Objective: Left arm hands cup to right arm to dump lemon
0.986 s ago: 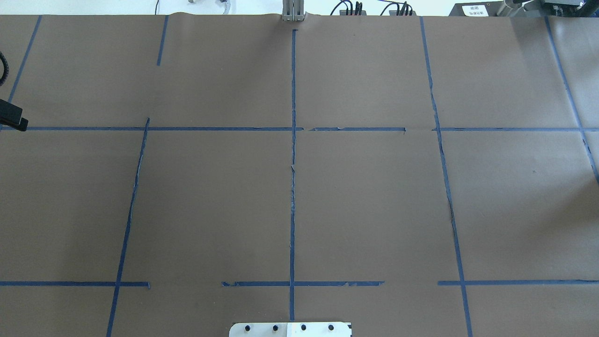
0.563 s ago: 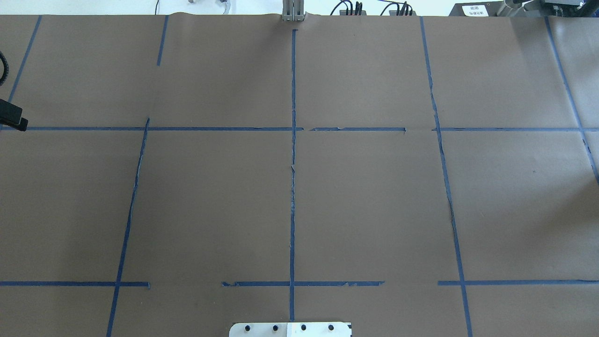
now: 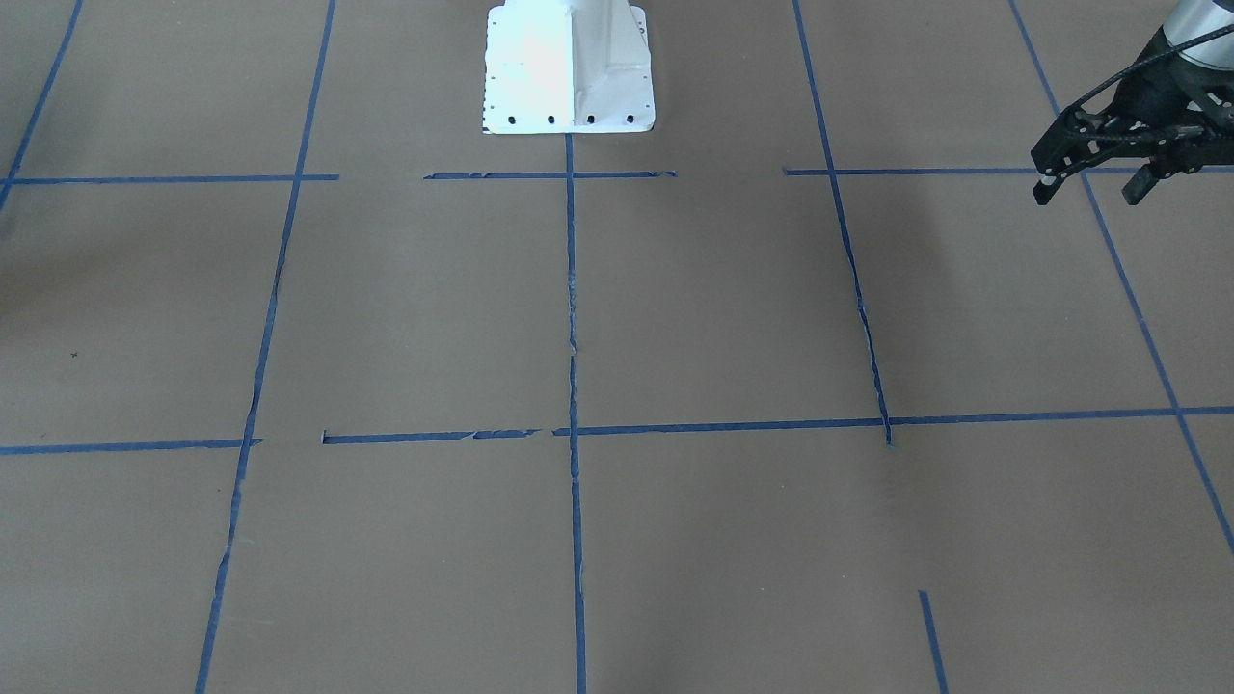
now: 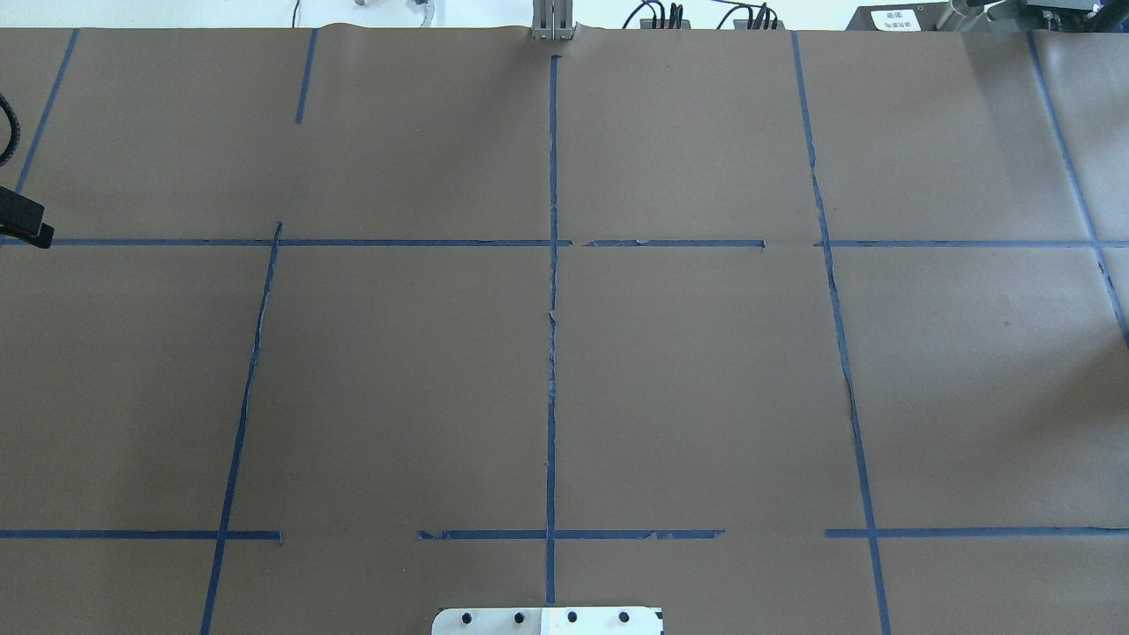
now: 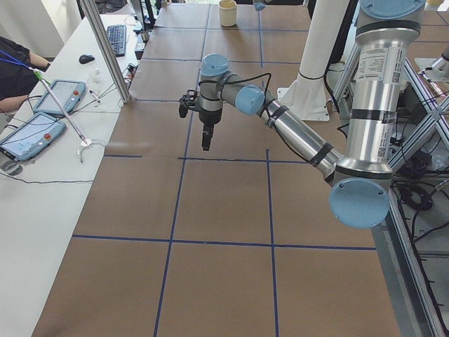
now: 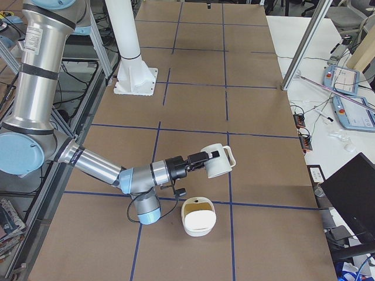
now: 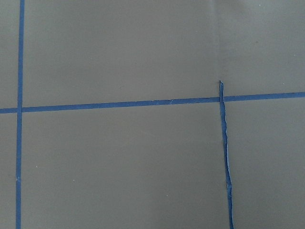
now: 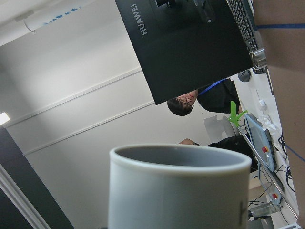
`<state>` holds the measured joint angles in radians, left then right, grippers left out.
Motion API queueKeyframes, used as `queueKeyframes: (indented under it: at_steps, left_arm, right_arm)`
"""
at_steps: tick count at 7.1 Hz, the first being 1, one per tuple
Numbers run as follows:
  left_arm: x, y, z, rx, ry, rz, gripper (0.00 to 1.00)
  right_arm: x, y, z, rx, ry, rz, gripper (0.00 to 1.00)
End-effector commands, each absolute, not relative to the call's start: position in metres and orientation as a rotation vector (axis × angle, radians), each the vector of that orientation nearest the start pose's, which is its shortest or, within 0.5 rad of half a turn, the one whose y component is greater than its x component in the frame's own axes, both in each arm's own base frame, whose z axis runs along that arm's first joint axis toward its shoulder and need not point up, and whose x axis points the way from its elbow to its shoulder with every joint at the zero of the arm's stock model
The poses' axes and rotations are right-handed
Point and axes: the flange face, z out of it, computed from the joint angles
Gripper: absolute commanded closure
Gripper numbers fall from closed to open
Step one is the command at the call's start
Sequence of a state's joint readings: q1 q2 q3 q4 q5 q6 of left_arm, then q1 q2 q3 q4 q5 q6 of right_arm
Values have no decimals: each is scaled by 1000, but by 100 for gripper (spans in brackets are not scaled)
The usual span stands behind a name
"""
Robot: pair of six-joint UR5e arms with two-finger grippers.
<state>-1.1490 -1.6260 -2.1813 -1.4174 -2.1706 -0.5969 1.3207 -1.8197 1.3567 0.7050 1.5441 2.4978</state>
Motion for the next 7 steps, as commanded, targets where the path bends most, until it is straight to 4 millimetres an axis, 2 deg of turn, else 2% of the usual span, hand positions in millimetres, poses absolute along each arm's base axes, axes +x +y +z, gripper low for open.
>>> queueKeyframes:
  at_steps: [1,3,4,5,7]
  left_arm:
    - [118,-451,369,142,753,-17,0]
    - [119,-452,370,140,752,-14,0]
    - [121,-454,371,142,750,-8,0]
    - [125,-459,370,143,750,-3,0]
    - [136,-467,366,144,754,14,0]
  right_arm:
    - [50,-371,565,603,-1913,1422,97]
    - [34,-390,538,812,-1641,1145,97]
    - [13,-411,512,856,-1587,1038,97]
    - [-23,-422,507,929,-1463,817,96]
    - [-95,-461,484,1030,-1244,482,95]
